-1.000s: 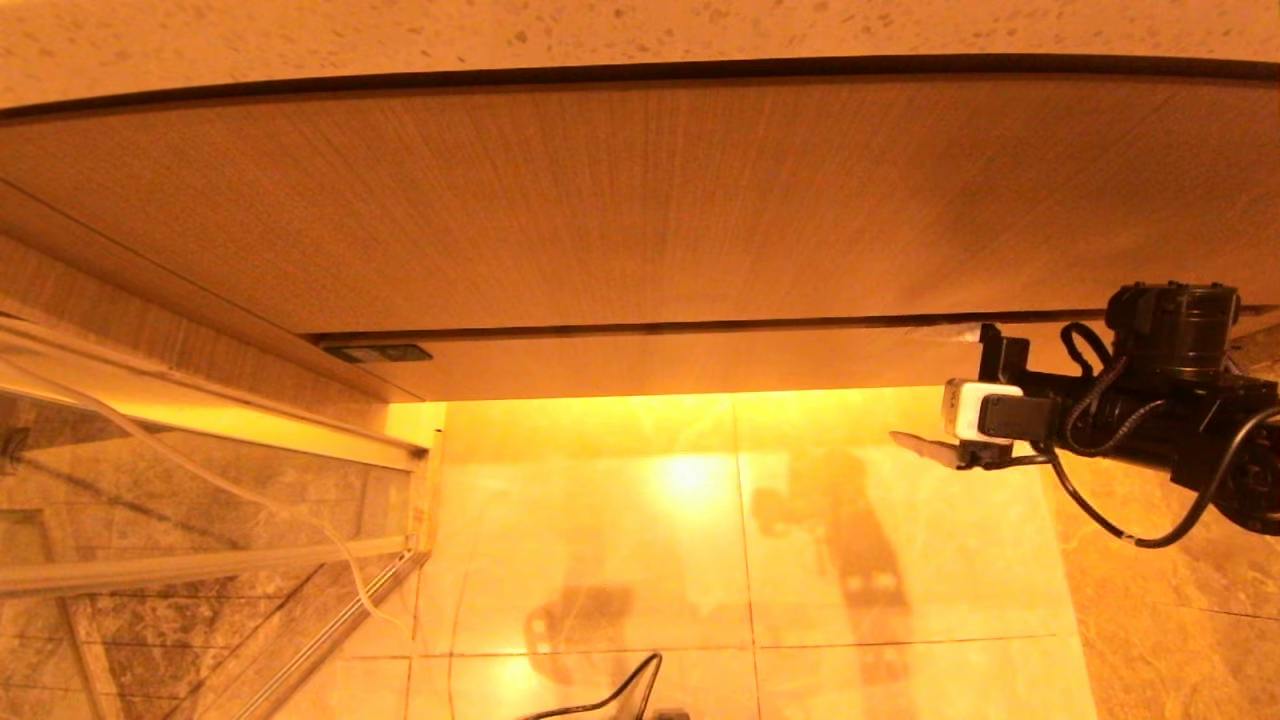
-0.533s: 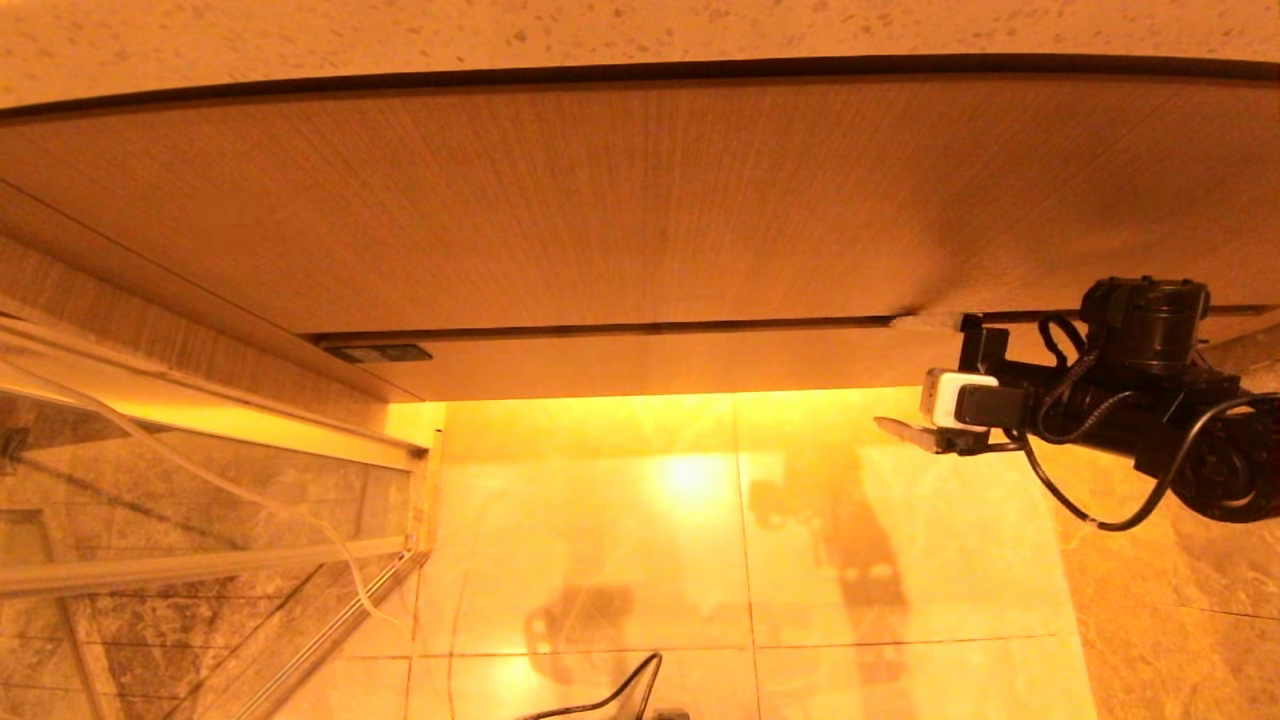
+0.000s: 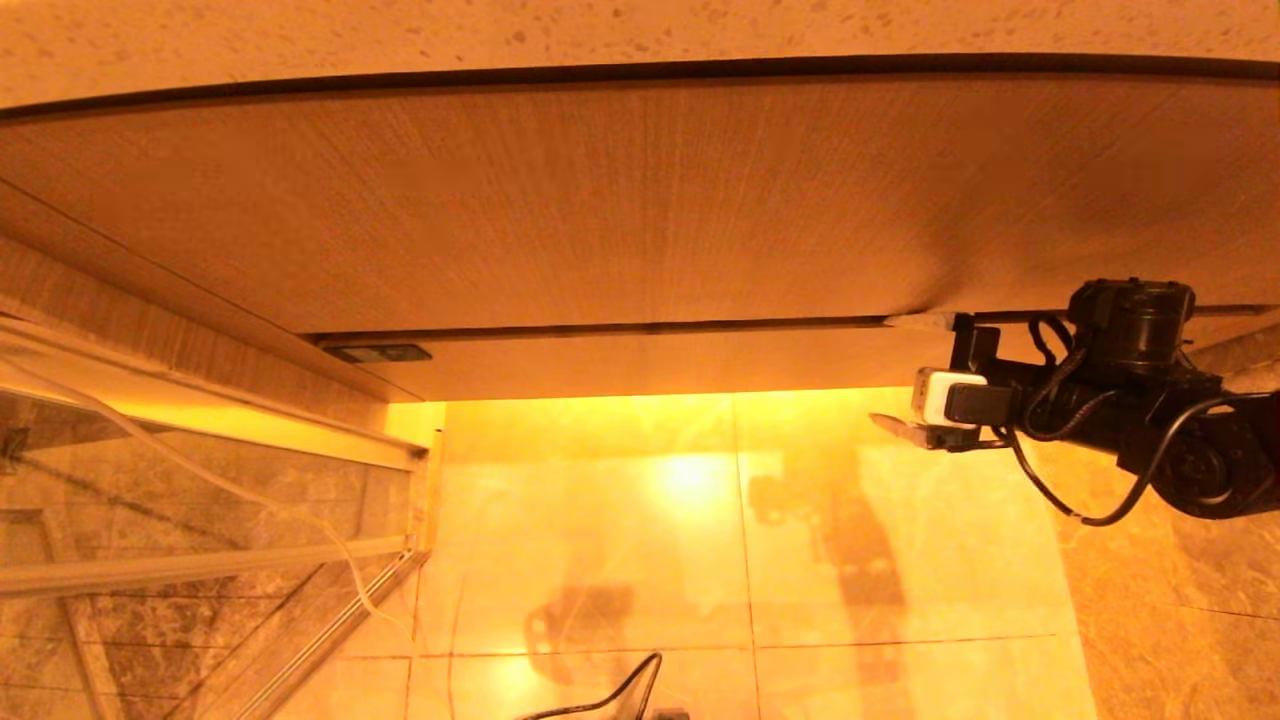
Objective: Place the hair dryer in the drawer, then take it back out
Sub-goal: Pull open the drawer
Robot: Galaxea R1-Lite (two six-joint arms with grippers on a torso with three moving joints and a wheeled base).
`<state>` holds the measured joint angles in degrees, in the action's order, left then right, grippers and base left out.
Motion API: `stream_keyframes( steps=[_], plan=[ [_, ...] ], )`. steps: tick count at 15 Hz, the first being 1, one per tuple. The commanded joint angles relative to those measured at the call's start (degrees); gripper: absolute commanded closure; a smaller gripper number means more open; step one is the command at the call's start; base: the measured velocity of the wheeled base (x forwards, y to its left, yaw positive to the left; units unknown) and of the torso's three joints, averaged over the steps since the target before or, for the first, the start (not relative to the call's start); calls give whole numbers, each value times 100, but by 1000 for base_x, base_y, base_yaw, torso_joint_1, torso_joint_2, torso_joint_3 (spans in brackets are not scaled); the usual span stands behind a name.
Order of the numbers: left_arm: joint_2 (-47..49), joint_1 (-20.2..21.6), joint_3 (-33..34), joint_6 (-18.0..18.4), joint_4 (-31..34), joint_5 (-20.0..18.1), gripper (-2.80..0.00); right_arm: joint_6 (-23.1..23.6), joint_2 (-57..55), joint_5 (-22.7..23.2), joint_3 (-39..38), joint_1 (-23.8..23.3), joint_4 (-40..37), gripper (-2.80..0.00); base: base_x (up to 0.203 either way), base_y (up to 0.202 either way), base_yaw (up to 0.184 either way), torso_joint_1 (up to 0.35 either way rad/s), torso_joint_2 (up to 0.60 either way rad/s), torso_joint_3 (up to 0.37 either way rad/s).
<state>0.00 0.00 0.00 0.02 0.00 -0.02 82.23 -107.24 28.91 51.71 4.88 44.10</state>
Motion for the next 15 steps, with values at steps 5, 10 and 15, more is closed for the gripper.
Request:
stream_keyframes(
  steps=[5, 10, 15],
  plan=[
    [0, 0, 0, -2, 0, 2, -280, 36, -84, 10, 14, 5, 230, -280, 0, 0, 0, 0, 0, 0],
    [0, 0, 0, -2, 0, 2, -280, 39, -95, 0, 6, 5, 265, -280, 0, 0, 0, 0, 0, 0],
    [0, 0, 0, -2, 0, 2, -280, 87, -80, -432, -41, 13, 181, -280, 0, 0, 0, 0, 0, 0]
  ],
)
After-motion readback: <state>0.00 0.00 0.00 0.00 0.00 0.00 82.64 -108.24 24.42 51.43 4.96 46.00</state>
